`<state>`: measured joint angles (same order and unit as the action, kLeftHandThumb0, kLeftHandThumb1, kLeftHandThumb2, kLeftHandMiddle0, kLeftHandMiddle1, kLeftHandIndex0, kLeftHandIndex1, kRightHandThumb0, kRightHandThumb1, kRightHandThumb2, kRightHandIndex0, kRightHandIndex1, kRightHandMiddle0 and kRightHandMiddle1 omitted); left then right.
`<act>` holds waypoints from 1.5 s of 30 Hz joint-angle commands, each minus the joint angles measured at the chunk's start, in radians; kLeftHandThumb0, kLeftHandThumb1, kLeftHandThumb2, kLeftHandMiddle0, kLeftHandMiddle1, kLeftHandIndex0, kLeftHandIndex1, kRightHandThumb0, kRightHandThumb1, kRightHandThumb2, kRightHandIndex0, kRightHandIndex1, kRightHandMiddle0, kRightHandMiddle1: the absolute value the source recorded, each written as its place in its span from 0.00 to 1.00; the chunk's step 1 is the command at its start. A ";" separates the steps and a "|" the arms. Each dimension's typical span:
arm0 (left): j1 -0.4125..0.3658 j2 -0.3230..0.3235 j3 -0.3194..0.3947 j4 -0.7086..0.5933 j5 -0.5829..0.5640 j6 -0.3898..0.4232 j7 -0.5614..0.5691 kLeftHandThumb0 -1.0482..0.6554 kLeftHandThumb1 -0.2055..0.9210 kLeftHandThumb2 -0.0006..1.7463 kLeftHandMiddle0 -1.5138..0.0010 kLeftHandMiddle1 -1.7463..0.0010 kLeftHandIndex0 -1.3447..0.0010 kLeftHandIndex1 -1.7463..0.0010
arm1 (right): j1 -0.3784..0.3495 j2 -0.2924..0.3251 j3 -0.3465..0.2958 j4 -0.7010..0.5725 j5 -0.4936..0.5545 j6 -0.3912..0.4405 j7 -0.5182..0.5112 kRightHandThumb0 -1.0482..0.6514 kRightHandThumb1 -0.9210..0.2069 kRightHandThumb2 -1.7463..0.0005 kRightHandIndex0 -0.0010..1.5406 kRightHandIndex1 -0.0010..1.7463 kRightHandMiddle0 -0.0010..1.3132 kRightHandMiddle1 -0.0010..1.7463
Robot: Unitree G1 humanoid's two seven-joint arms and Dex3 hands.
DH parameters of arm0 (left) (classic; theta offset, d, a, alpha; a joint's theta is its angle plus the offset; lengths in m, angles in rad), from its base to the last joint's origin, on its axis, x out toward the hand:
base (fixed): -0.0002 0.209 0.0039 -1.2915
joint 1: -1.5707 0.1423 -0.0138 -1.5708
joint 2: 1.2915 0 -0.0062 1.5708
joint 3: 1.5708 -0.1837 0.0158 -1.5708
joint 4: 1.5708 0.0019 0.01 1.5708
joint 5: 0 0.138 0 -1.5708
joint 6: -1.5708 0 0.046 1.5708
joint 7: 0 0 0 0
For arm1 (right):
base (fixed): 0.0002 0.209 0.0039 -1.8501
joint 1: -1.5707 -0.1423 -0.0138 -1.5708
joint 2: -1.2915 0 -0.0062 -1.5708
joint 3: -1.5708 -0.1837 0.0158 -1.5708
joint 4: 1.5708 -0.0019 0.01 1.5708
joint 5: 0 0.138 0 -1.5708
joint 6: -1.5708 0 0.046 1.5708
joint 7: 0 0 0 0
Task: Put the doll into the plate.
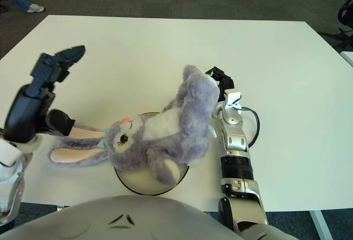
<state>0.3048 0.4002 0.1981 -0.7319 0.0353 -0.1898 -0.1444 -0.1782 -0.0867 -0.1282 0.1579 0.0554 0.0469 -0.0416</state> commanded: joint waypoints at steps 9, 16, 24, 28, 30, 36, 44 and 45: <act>-0.292 -0.031 0.154 0.084 -0.061 0.314 0.096 0.00 1.00 0.69 0.76 0.85 1.00 0.64 | 0.001 -0.009 -0.003 0.037 -0.004 0.020 0.004 0.61 0.86 0.05 0.58 1.00 0.58 0.87; -0.434 -0.103 0.150 0.258 -0.056 0.284 0.173 0.05 1.00 0.67 0.61 0.46 1.00 0.63 | 0.004 -0.012 -0.004 0.036 -0.004 0.019 0.008 0.61 0.86 0.05 0.58 1.00 0.58 0.87; -0.517 -0.214 0.137 0.442 -0.160 0.170 0.185 0.15 1.00 0.57 0.44 0.03 0.89 0.13 | 0.012 -0.013 -0.005 0.026 -0.004 0.023 0.008 0.61 0.87 0.05 0.58 1.00 0.59 0.86; -0.517 -0.218 0.137 0.473 -0.190 0.124 0.155 0.23 0.95 0.51 0.36 0.01 0.79 0.05 | 0.015 -0.013 -0.006 0.022 -0.004 0.023 0.008 0.61 0.87 0.05 0.58 1.00 0.60 0.86; -0.512 -0.216 0.136 0.483 -0.200 0.104 0.140 0.32 0.83 0.52 0.34 0.00 0.75 0.02 | 0.017 -0.013 -0.006 0.020 -0.004 0.023 0.008 0.61 0.87 0.05 0.58 1.00 0.60 0.85; -0.487 -0.217 0.124 0.496 -0.213 0.072 0.105 0.36 0.65 0.61 0.29 0.00 0.66 0.00 | 0.022 -0.014 -0.006 0.013 -0.005 0.024 0.008 0.61 0.87 0.05 0.58 1.00 0.59 0.86; -0.463 -0.251 0.079 0.514 -0.234 0.113 0.087 0.31 0.40 0.80 0.22 0.00 0.50 0.00 | 0.024 -0.013 -0.005 0.003 -0.007 0.039 0.001 0.61 0.86 0.06 0.58 1.00 0.60 0.85; -0.459 -0.257 0.074 0.528 -0.243 0.117 0.082 0.31 0.38 0.82 0.22 0.00 0.49 0.00 | 0.024 -0.013 -0.005 0.003 -0.007 0.040 0.000 0.61 0.86 0.06 0.58 1.00 0.60 0.85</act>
<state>-0.1763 0.1629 0.2938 -0.2383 -0.1865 -0.0952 -0.0460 -0.1751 -0.0984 -0.1311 0.1515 0.0554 0.0546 -0.0374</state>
